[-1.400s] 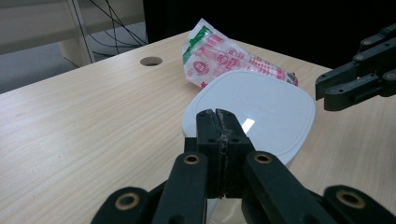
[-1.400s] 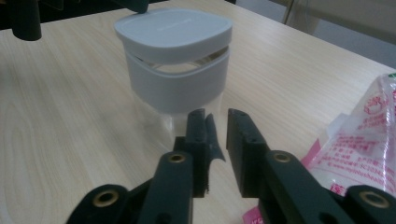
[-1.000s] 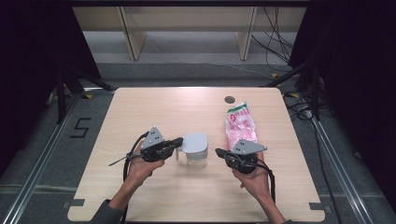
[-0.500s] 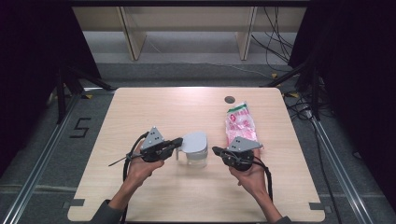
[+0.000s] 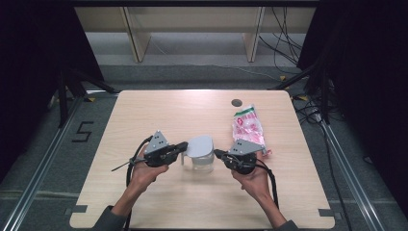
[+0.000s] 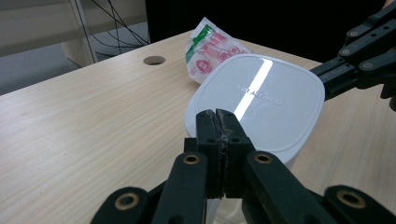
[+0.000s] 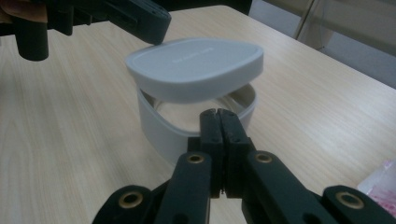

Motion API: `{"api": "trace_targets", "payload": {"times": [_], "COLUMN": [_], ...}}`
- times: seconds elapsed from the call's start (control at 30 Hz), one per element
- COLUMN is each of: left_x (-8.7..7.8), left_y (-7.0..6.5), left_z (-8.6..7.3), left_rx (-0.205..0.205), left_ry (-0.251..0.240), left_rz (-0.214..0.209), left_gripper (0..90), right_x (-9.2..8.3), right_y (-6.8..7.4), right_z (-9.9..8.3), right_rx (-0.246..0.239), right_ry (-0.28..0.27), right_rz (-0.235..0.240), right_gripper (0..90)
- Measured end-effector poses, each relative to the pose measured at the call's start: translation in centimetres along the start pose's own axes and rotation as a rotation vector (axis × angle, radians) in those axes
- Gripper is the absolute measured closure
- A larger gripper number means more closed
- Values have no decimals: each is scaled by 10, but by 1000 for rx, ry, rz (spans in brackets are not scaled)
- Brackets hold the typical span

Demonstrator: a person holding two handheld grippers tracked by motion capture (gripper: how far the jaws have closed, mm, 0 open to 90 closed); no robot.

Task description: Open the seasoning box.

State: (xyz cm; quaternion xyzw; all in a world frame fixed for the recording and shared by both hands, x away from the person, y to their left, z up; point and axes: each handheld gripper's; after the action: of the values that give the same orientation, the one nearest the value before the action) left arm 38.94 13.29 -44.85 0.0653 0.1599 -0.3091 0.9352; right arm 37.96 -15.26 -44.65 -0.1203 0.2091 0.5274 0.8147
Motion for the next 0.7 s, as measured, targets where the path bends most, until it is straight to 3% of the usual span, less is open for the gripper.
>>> {"api": "trace_targets", "payload": {"times": [0.17, 0.23, 0.37, 0.4, 0.47, 0.7], "left_x": [0, 0, 0, 0, -1, -12], "left_y": [0, 0, 1, 1, 2, 4], "left_z": [0, 0, 0, -1, -1, -1], "left_rx": [-1, 0, 1, -15, -19, -8], "left_ry": [-1, -2, -5, -4, -11, -24], "left_rz": [1, 2, 2, 6, 18, 18], "left_gripper": [879, 878, 844, 830, 704, 552], "right_x": [3, 3, 4, 4, 3, 2], "right_y": [-1, 0, 1, 1, 1, 2], "right_z": [1, 2, 5, 5, 7, 12], "right_rx": [-17, 0, -30, -32, -32, -39], "right_ry": [1, -2, -4, -12, -9, -17], "right_rz": [7, 7, 9, 6, 10, 17], "right_gripper": [900, 900, 900, 900, 900, 900]}}
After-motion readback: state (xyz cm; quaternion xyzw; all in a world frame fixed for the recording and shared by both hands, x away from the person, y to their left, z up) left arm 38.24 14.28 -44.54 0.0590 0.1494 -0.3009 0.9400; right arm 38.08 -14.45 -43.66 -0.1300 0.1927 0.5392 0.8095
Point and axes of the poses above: each handheld gripper's, and its own axes: x roughly forward along the jaws, z roughly out of its top, y roughly to its left, and after that the axes turned 13 degrees about z, right-handed
